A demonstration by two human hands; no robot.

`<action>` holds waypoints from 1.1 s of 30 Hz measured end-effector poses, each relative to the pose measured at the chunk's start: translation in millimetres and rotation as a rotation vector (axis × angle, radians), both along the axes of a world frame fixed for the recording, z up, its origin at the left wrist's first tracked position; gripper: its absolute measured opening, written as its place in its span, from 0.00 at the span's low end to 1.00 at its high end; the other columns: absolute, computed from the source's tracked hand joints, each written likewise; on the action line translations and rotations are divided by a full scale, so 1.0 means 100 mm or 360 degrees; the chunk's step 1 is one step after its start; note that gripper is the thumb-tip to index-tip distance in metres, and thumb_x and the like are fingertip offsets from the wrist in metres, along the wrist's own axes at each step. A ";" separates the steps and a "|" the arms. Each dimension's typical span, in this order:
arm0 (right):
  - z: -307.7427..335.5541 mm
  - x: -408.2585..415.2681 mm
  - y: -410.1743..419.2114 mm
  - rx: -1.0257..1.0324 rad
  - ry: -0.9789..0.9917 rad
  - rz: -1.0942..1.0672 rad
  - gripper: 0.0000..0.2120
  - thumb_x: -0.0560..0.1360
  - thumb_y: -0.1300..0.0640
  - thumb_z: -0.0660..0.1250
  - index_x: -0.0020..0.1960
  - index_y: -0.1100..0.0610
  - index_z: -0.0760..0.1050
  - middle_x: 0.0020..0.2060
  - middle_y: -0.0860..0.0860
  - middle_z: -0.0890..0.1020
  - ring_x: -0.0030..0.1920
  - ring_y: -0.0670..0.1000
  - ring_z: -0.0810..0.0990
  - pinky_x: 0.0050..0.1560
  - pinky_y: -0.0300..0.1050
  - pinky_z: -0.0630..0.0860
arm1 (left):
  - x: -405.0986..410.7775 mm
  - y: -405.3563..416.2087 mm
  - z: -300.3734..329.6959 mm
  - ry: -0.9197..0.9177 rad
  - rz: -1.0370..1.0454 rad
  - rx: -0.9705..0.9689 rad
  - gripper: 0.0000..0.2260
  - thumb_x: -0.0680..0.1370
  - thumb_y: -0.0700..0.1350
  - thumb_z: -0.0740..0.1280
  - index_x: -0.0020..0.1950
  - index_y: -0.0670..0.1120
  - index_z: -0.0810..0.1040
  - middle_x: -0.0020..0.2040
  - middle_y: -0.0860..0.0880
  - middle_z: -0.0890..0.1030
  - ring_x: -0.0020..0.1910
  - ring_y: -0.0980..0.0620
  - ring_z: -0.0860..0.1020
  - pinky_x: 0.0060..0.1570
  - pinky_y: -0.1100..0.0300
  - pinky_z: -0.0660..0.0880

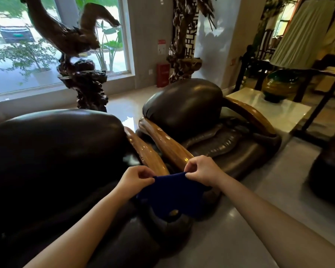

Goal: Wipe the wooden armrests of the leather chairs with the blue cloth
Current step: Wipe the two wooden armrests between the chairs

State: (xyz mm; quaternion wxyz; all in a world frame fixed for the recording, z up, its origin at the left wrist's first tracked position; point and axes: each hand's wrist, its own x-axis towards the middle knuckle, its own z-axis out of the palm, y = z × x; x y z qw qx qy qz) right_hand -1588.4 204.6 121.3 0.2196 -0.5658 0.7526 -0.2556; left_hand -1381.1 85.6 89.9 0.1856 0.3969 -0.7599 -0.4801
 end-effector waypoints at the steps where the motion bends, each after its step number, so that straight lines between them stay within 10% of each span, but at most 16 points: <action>1: -0.07 -0.14 -0.09 0.0013 0.0004 0.0017 0.10 0.69 0.56 0.70 0.35 0.42 0.74 0.36 0.42 0.79 0.39 0.42 0.80 0.33 0.33 0.75 | -0.13 -0.08 -0.06 -0.0003 0.0015 0.0010 0.09 0.69 0.36 0.72 0.37 0.51 0.81 0.37 0.50 0.84 0.38 0.54 0.82 0.43 0.58 0.79; 23: -2.22 -1.77 -2.88 0.0302 -0.0123 0.0574 0.09 0.70 0.57 0.70 0.38 0.44 0.74 0.35 0.41 0.77 0.37 0.40 0.77 0.32 0.30 0.69 | -1.60 -1.74 -1.88 -0.0310 0.0768 0.0281 0.05 0.71 0.37 0.70 0.44 0.46 0.82 0.43 0.46 0.84 0.45 0.49 0.82 0.49 0.51 0.79; 33: -3.09 -1.73 -3.84 0.0165 -0.0048 0.0628 0.07 0.70 0.57 0.70 0.40 0.46 0.75 0.34 0.41 0.77 0.39 0.42 0.77 0.50 0.48 0.79 | -1.62 -2.58 -2.77 -0.0218 0.0930 0.0207 0.07 0.72 0.38 0.69 0.41 0.50 0.79 0.42 0.48 0.82 0.44 0.51 0.81 0.45 0.56 0.80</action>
